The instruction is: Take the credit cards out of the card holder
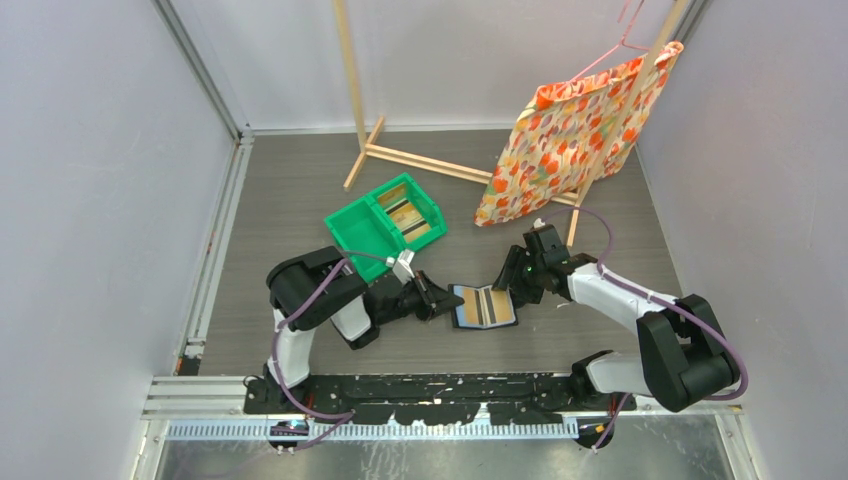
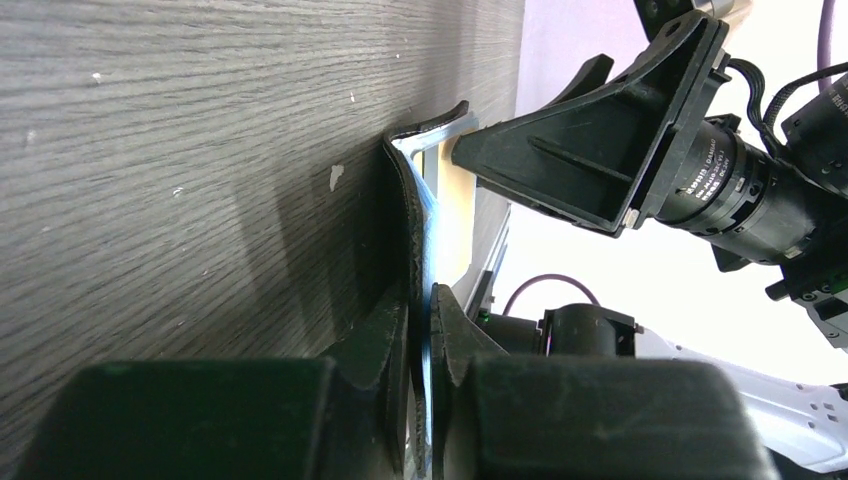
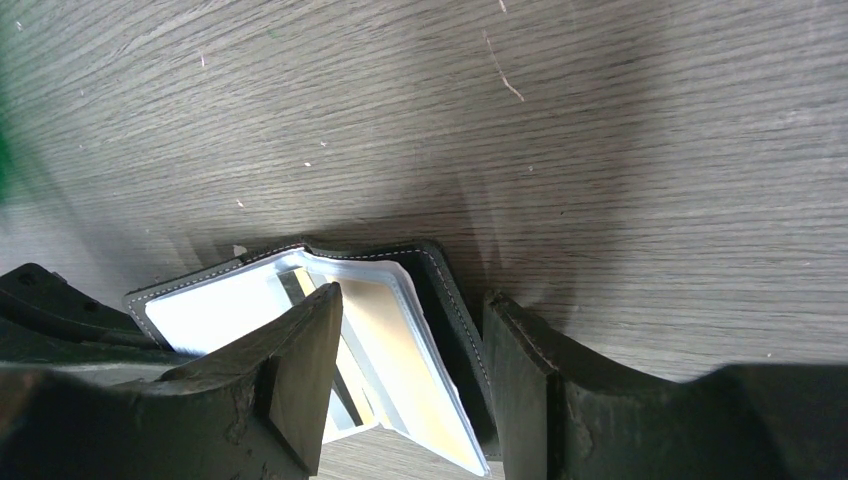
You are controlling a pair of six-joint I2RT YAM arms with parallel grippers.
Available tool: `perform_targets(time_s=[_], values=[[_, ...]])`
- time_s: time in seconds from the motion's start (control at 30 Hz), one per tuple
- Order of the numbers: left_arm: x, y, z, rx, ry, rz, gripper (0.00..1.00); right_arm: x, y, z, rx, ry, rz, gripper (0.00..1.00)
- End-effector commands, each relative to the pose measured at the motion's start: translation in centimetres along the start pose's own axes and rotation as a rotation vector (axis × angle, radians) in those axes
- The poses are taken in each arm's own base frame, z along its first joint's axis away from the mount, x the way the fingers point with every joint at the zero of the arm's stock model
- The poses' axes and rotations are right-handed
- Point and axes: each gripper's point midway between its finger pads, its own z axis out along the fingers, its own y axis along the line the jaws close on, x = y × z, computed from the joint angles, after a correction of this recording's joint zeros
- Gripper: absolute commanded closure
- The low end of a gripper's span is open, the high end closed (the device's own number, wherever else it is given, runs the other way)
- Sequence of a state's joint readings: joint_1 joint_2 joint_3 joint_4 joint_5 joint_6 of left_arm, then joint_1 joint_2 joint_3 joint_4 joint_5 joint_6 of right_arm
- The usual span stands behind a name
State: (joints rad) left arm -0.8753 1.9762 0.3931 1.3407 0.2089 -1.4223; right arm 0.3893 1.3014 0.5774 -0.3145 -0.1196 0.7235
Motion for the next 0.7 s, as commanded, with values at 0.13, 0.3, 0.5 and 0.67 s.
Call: perform_targets(time_s=[0.13,0.3,0.5,0.67], values=[[-0.1,-0.8,0.3,0.020,-0.002,0.018,0.99,1.9,-1.5,0.0,0.056,0.074,-0.006,0.41],[0.1,-0.4,-0.4,-0.047,0.014,0.057,0.99,0.8,-1.9,-1.6,0.105,0.023,-0.012,0.40],[0.0,-0.3,-1.9,-0.201,0.043,0.149,0.99,-2.0,-1.9,-5.7,0.148,-0.133,-0.030,0.37],[-1.1,-2.6,-3.2,-0.225,0.020,0.256,0.99,-2.4,0.8,-7.7,0.005,-0.157,-0.043,0.38]])
